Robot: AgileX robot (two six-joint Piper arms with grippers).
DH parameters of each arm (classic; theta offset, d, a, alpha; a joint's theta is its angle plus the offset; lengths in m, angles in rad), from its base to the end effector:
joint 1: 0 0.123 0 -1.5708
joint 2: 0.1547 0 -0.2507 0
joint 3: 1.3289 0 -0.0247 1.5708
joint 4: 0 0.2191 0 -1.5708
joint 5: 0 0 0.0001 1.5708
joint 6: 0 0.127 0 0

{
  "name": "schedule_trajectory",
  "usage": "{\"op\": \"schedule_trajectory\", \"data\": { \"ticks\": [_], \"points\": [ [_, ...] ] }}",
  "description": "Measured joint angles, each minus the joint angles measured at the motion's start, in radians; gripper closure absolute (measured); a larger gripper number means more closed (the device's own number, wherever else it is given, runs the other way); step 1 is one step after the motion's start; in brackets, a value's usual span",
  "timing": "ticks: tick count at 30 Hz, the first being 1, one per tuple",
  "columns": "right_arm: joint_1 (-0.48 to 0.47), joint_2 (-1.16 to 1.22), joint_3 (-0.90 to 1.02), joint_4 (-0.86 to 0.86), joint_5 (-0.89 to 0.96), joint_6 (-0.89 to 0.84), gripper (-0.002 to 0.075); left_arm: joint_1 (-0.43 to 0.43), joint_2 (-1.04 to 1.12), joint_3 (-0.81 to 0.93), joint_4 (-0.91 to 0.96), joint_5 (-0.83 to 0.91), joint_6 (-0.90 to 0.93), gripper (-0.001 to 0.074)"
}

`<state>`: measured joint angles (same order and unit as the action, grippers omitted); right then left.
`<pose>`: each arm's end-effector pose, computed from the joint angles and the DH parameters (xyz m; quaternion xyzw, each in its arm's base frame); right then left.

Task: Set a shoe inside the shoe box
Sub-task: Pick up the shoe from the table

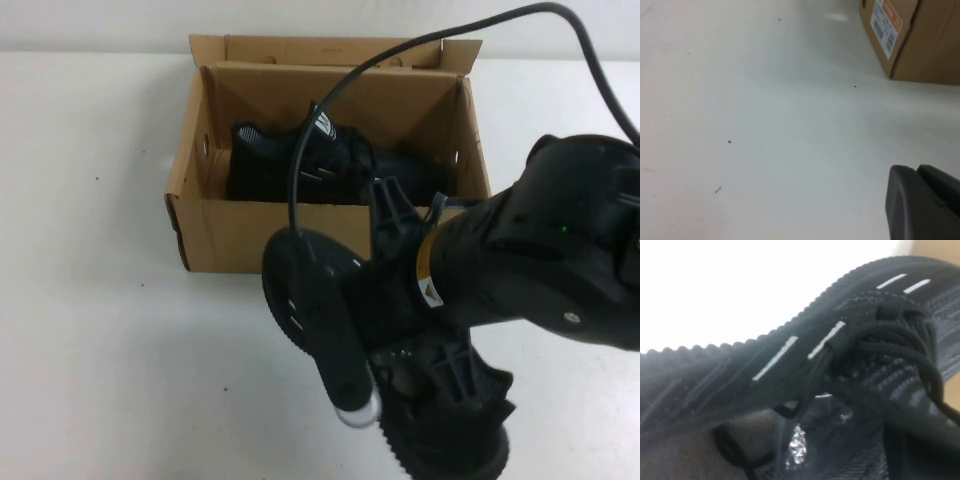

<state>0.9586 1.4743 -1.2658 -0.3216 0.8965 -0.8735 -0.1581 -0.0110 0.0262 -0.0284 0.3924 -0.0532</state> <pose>0.1994 0.2294 0.2682 -0.7910 0.5291 -0.1360 0.2755 0.0878 -0.0154 0.1592 0.0351 0.8100 -0.0737 0.5807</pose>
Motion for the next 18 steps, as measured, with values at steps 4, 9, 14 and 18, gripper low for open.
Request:
{"op": "schedule_trajectory", "data": {
  "ticks": [4, 9, 14, 18],
  "points": [
    [0.000, 0.002, 0.000, 0.057, 0.019, -0.188, 0.0724, 0.000, 0.000, 0.000, 0.000, 0.000, 0.000, 0.0738],
    [0.000, 0.019, 0.000, 0.200, 0.036, -0.412, 0.0724, 0.000, 0.000, 0.000, 0.000, 0.000, 0.000, 0.0738],
    [0.000, 0.070, 0.000, 0.251, 0.036, -0.570, 0.0724, 0.000, 0.000, 0.000, 0.000, 0.000, 0.000, 0.0738],
    [0.000, 0.109, 0.000, 0.257, 0.007, -0.673, 0.0724, 0.000, 0.000, 0.000, 0.000, 0.000, 0.000, 0.0738]
  ]
}}
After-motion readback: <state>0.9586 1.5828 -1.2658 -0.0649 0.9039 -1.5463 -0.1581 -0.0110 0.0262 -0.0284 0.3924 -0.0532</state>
